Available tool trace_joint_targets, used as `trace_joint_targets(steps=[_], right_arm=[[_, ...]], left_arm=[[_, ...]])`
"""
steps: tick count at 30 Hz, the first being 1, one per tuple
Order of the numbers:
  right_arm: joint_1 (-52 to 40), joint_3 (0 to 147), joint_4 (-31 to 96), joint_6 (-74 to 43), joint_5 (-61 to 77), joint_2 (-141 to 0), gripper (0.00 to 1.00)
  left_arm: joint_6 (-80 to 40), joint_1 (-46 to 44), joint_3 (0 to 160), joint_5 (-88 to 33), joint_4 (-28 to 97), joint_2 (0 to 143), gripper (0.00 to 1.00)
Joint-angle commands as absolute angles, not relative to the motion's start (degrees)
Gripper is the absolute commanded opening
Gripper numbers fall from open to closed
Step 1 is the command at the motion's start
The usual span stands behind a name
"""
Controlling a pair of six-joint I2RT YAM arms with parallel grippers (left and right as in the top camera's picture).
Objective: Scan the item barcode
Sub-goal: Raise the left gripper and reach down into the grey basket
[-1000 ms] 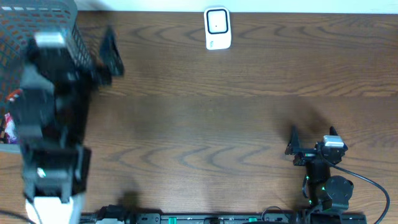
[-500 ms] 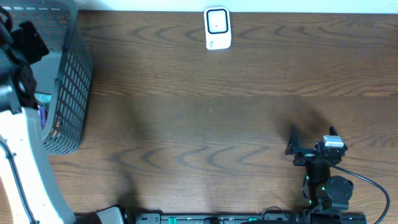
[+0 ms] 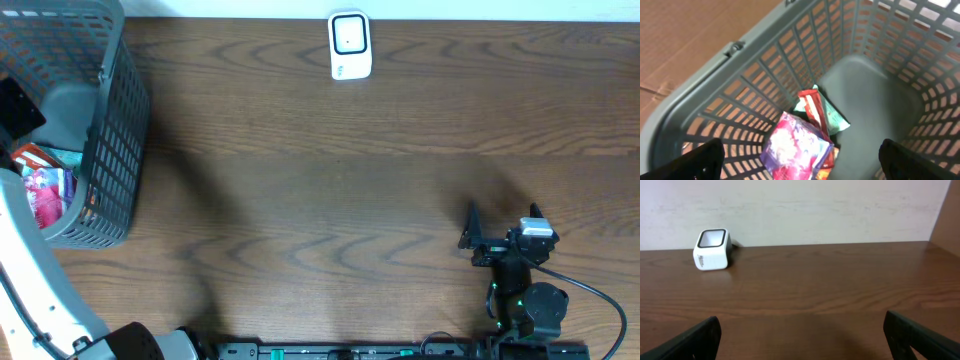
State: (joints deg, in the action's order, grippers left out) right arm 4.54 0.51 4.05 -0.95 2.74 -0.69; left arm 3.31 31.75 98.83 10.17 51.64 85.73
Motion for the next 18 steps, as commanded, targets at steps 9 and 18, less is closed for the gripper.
trace_joint_targets(steps=[9, 18], right_arm=[[4.1, 0.3, 4.2, -0.3, 2.7, -0.3, 0.99], [4.1, 0.3, 4.2, -0.3, 2.7, -0.3, 0.99]], left_arm=[[4.2, 31.9, 96.7, 14.5, 55.2, 94.5, 0.98], [2.4, 32.1, 96.7, 14.7, 58.8, 102.6, 0.98]])
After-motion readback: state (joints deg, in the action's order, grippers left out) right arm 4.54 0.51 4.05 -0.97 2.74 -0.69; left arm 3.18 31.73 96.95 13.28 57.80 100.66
